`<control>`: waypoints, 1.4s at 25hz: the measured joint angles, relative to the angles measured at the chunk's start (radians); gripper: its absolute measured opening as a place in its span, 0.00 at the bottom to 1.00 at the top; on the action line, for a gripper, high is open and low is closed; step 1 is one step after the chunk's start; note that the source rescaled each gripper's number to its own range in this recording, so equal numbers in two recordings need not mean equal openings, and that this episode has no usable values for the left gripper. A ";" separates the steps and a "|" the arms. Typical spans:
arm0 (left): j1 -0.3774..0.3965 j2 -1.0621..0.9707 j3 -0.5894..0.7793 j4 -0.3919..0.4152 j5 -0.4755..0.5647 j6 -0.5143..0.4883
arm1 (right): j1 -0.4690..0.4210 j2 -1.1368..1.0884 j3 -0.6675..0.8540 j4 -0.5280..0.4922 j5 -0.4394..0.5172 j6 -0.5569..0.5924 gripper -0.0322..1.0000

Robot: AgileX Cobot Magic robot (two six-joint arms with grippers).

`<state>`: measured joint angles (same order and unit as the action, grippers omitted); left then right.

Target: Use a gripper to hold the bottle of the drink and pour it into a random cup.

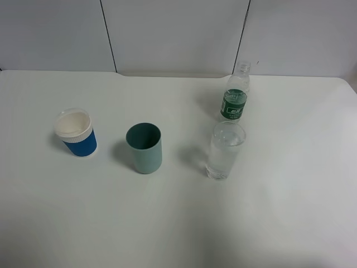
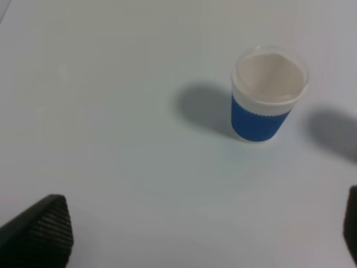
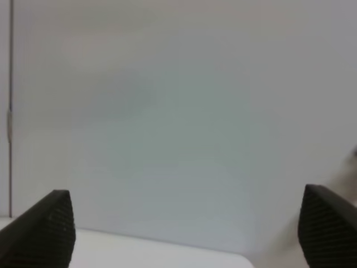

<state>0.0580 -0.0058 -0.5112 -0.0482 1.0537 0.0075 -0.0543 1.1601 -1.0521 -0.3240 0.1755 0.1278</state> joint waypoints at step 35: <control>0.000 0.000 0.000 0.000 0.000 0.000 | 0.000 -0.985 0.392 0.159 0.724 -0.005 0.70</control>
<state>0.0580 -0.0058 -0.5112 -0.0483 1.0537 0.0077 -0.0543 0.1752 -0.6601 -0.1651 0.8994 0.1232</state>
